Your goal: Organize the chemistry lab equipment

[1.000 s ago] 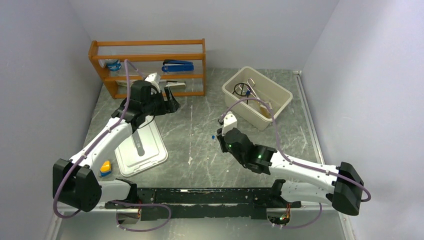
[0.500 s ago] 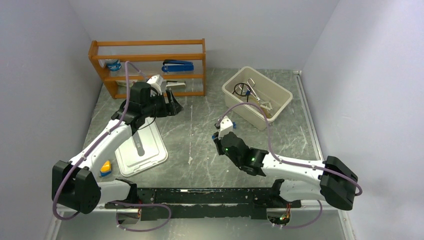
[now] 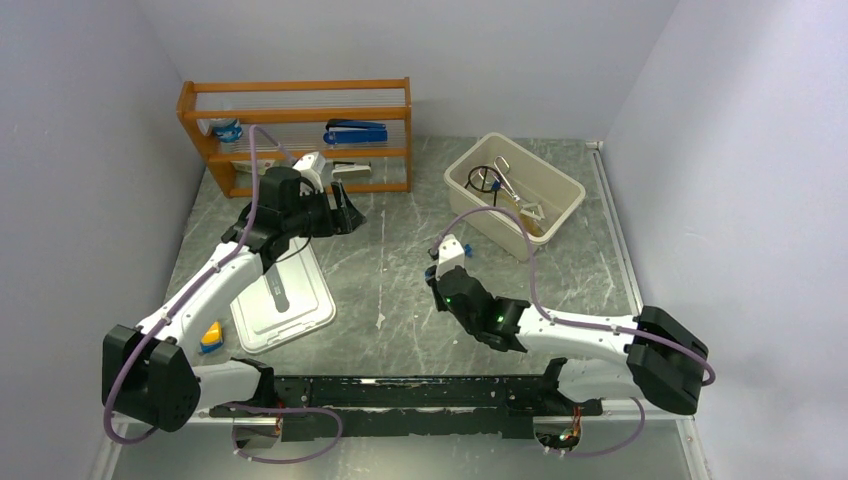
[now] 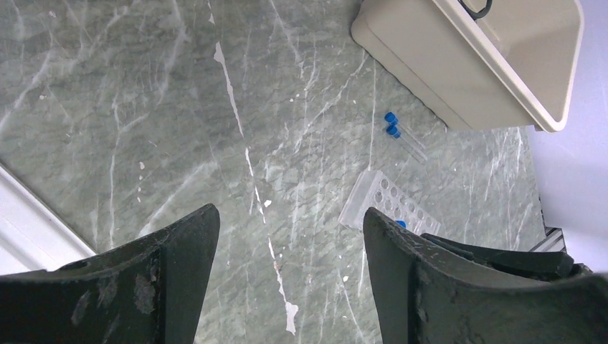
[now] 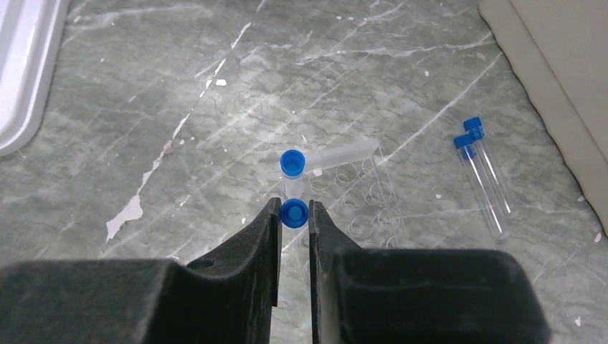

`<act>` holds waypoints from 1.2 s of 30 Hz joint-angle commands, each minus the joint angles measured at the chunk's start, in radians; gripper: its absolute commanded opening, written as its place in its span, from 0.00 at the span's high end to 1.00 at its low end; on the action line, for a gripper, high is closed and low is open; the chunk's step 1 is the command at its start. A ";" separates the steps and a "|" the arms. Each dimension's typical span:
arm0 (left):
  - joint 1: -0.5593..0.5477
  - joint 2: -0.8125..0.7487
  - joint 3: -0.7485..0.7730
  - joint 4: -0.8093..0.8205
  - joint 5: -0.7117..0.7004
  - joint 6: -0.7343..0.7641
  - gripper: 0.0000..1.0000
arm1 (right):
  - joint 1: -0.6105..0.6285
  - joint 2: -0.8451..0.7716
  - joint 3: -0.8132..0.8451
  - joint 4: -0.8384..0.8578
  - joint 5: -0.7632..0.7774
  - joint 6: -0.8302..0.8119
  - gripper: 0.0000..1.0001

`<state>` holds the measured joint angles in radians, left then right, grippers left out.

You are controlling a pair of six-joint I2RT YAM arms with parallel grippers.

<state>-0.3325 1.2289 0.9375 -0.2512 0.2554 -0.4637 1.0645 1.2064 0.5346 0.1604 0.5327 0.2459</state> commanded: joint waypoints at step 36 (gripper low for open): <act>0.006 -0.042 -0.015 0.050 0.083 0.037 0.20 | -0.224 -0.154 0.172 -0.317 -0.178 0.126 0.49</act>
<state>-0.3325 1.2167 0.9314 -0.2485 0.2974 -0.4442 0.9302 1.0683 0.6304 -0.0673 0.4206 0.3389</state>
